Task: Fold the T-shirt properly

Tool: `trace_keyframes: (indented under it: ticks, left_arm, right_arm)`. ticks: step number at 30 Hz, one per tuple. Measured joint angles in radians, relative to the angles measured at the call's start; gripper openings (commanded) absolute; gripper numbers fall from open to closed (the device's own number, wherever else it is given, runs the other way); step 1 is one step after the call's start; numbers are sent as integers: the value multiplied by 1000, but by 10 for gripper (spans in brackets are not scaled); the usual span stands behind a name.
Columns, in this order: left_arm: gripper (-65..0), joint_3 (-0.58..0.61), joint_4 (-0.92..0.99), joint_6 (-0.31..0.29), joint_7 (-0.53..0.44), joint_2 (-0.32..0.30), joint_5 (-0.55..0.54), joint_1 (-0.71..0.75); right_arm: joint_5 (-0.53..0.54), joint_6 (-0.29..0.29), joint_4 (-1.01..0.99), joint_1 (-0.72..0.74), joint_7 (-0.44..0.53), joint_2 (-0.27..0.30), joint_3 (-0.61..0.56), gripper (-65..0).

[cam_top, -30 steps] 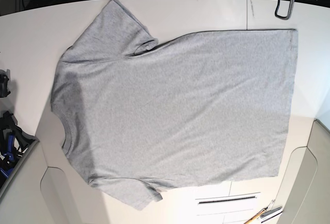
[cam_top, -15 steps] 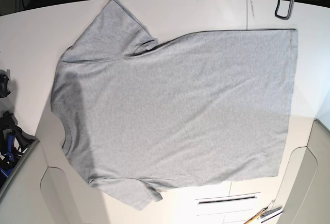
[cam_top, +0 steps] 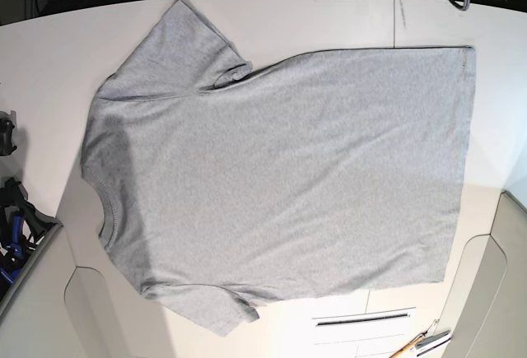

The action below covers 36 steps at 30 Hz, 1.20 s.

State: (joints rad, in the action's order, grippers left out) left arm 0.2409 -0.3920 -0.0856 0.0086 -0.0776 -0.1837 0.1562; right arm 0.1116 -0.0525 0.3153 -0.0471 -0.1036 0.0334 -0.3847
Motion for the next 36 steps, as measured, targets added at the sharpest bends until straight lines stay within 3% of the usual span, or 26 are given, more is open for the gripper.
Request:
trace_keyframes:
  ticks: [7, 11, 15, 21, 28, 31, 36]
  left_arm:
    - [-650, 0, -106, -4, -10, -23, -28, 86]
    - [-650, 0, -216, 5, -5, -39, -91, 182]
    - [-650, -1, -337, 3, -2, -47, -90, 277]
    - [-650, -1, -510, 3, -6, -58, -92, 395]
    - [-650, -1, -681, -5, -3, -76, -92, 521]
    - [-650, -1, -760, -3, -1, -93, -93, 575]
    - [-650, 0, -911, -5, -2, -139, -96, 653]
  right_arm:
    - [0, -13, 70, -84, 47, 23, 0, -650]
    - [0, -153, 200, -184, 55, 38, 0, -650]
    - [0, -208, 335, -295, 77, 54, 0, -650]
    - [-1, -212, 495, -435, 84, 83, 23, -650]
    - [3, -206, 670, -573, 85, 87, 183, -650]
    - [7, -174, 765, -628, 80, 112, 229, -650]
    - [6, -178, 952, -715, 93, 149, 281, -650]
